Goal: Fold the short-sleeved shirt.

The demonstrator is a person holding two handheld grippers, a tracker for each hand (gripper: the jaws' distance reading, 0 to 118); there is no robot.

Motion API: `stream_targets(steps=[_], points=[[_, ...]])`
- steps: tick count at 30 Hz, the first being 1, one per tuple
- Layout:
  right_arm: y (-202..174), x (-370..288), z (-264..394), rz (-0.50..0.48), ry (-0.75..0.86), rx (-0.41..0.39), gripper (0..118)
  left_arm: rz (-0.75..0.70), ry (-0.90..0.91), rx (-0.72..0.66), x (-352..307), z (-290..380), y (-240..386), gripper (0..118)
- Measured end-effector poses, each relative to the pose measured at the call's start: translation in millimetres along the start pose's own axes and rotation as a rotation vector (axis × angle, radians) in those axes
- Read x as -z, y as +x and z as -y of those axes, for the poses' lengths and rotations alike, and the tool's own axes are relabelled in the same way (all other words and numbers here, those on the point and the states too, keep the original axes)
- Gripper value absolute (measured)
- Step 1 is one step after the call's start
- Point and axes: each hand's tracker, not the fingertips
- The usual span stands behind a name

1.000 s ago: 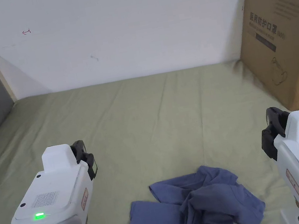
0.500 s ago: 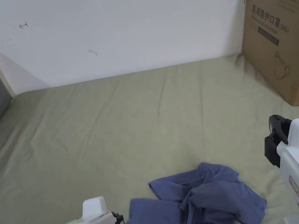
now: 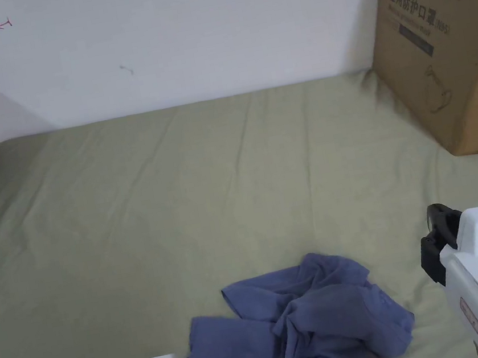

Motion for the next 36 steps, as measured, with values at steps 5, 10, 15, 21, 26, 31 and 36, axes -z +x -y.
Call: stream_targets(steps=[5, 10, 15, 21, 26, 31, 36], points=[[10.2, 17.1, 10.2, 0.002, -0.062, 0.025, 0, 0.043, -0.011, 0.029, -10.7, -6.1, 0.4, 5], [16.5, 63.3, 39.8, -0.030, -0.318, 0.037, 67, 0.080, 0.060, 0.010, -38.0, -11.5, -5.5, 5], [18.7, 117.6, 93.6, -0.073, -0.577, 0.059, 99, 0.092, 0.090, 0.027, -54.9, -18.9, -5.3, 5], [9.5, 151.3, 144.1, -0.080, -0.728, 0.073, 76, 0.104, 0.094, 0.006, -53.9, -20.9, -7.0, 5], [-7.7, 152.5, 164.4, -0.120, -0.781, 0.078, 35, 0.103, 0.090, 0.017, -52.8, -20.5, -5.2, 5], [-15.9, 126.7, 140.6, -0.146, -0.756, 0.054, 5, 0.120, 0.104, 0.000, -58.2, -18.5, -8.2, 5], [12.3, 108.2, 97.4, -0.117, -0.575, 0.041, 4, 0.167, 0.202, -0.022, -82.5, -20.0, -11.8, 5]])
